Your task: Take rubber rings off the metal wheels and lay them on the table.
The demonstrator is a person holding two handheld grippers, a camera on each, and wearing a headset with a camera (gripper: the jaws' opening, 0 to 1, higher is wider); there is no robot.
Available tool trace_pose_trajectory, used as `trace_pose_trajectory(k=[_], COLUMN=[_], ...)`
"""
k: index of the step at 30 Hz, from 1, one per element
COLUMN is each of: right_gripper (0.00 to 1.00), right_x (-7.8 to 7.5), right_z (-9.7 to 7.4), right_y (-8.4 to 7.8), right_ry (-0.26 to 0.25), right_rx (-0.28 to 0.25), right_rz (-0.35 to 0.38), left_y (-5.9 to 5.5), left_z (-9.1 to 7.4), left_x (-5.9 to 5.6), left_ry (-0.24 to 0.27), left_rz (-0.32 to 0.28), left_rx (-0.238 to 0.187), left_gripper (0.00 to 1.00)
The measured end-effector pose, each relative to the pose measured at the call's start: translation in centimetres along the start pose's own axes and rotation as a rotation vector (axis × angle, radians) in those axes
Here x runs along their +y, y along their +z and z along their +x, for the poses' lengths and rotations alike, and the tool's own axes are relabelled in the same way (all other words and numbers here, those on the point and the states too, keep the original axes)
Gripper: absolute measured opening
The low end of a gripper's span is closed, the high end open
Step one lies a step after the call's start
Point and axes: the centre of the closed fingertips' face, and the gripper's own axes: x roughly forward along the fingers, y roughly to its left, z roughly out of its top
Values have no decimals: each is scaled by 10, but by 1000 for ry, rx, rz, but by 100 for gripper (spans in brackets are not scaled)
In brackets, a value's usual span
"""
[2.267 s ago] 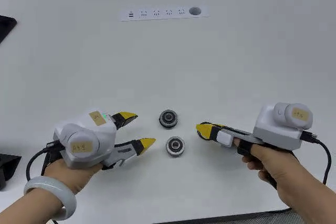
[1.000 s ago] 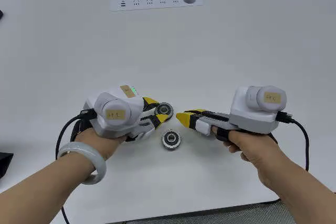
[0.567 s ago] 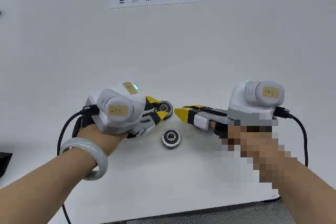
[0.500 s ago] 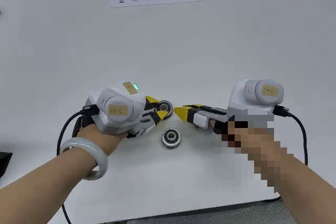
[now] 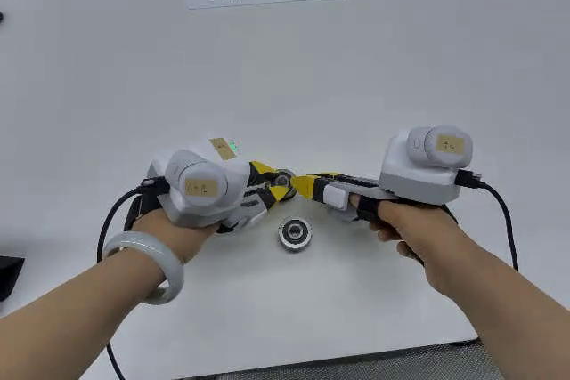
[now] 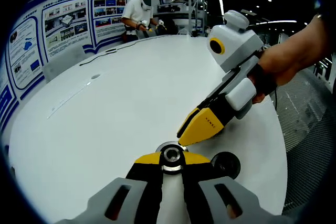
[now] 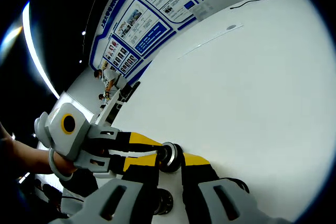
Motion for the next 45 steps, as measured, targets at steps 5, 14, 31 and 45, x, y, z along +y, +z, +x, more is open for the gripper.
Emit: trace_pose_trajectory(k=[5,14,31,45], right_gripper=[19,21,21,17], right_x=[4,5,12,17], right_z=[6,13,2,-7], right_y=[3,4,-5,-13], right_ry=[16,35,77,101], right_rx=[1,25,68,85], right_rz=[1,0,32,47], left_y=[0,0,0,-1], left_z=[0,0,-1,-2], left_x=[0,0,0,1], left_ry=[1,3,7,6], left_rz=[-2,-7,-11,-14], left_rx=[-4,-8,-8,-9], left_gripper=[13,13,13,13])
